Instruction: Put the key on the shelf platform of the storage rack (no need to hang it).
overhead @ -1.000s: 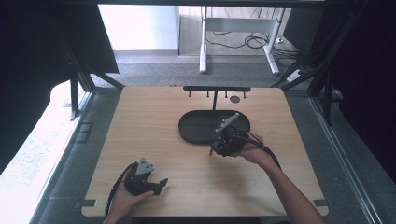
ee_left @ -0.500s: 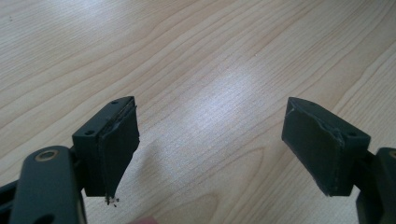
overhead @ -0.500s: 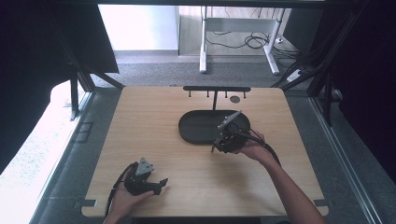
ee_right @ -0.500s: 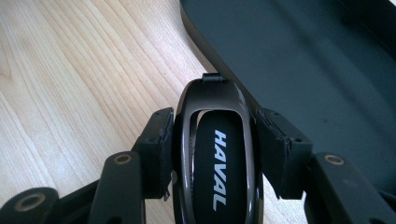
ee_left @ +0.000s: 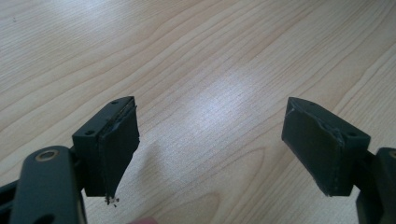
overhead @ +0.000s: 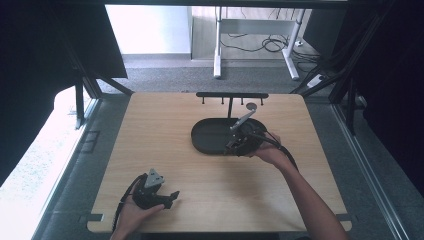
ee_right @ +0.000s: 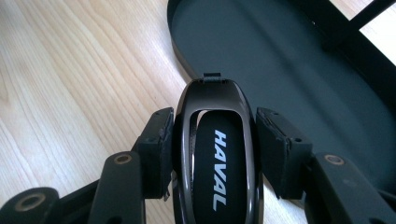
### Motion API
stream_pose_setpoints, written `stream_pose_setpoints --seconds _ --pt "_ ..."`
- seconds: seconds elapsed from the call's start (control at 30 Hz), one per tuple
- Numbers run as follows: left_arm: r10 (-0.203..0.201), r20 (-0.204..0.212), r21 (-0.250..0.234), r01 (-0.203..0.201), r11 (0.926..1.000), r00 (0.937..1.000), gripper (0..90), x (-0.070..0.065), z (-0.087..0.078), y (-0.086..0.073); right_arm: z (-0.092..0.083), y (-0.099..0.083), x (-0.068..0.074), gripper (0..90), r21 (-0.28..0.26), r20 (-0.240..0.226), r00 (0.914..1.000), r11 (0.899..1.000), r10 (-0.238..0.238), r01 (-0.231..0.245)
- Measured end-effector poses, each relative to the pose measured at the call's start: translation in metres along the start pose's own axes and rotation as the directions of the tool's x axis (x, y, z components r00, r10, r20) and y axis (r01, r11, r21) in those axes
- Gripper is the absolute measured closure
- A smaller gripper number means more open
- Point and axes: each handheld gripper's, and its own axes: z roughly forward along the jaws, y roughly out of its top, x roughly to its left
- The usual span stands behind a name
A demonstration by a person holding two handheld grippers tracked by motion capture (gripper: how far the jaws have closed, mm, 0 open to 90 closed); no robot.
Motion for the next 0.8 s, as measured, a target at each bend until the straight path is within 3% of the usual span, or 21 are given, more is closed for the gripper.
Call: stream_pose_setpoints --seconds 0.5,0.8 --pt "-0.002 -0.002 -0.002 0.002 1.0000 1.0000 19.2 0.001 0.000 0.000 0.003 0.017 -0.019 49.0 -0.020 0.007 0.9997 1.000 0.023 -0.022" --pt "-0.006 -0.001 -0.002 0.006 1.0000 1.0000 19.2 0.001 0.000 0.000 0.008 0.022 -0.034 49.0 -0.040 0.011 0.9979 0.997 0.064 -0.064"
